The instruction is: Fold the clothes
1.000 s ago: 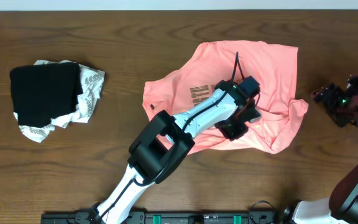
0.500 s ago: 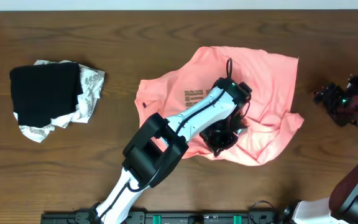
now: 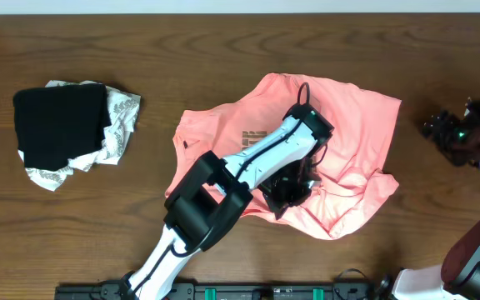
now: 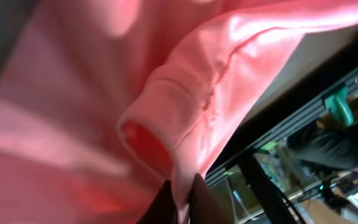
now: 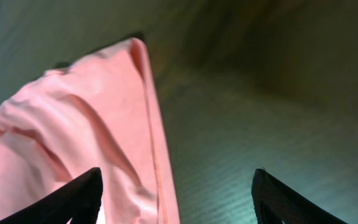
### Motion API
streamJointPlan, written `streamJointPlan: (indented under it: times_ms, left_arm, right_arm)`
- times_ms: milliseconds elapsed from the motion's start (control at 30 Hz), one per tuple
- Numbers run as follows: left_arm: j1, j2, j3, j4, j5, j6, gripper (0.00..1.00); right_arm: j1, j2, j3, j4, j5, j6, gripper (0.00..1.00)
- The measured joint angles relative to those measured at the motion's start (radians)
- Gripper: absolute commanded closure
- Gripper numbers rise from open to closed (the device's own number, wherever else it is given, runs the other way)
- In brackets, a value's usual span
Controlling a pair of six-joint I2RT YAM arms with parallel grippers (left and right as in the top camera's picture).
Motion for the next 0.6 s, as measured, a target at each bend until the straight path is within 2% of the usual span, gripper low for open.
streamJointPlan:
  times_ms: [67,167,367,433,500,533,600]
  left_arm:
    - [0.009,0.000,0.000,-0.014,0.004,-0.021,0.83]
    - [0.024,0.000,0.000,-0.050,0.016,-0.035,0.75]
    - [0.032,0.000,0.000,-0.051,0.032,-0.048,0.75]
    - [0.032,0.000,0.000,-0.011,0.027,-0.054,0.76]
    - [0.040,0.000,0.000,0.046,-0.005,-0.071,0.81]
    - [0.048,0.000,0.000,0.079,-0.030,-0.089,0.88]
    - [0.074,0.000,0.000,0.143,-0.077,-0.119,0.93]
  right_arm:
    - [0.003,0.000,0.000,0.010,-0.018,-0.014,0.26]
    - [0.007,0.000,0.000,0.021,-0.034,-0.025,0.26]
    - [0.011,0.000,0.000,0.026,-0.046,-0.033,0.25]
    - [0.012,0.000,0.000,0.026,-0.048,-0.035,0.27]
    - [0.018,0.000,0.000,0.026,-0.054,-0.037,0.32]
    - [0.024,0.000,0.000,0.026,-0.059,-0.039,0.34]
    - [0.047,0.000,0.000,0.024,-0.062,-0.039,0.45]
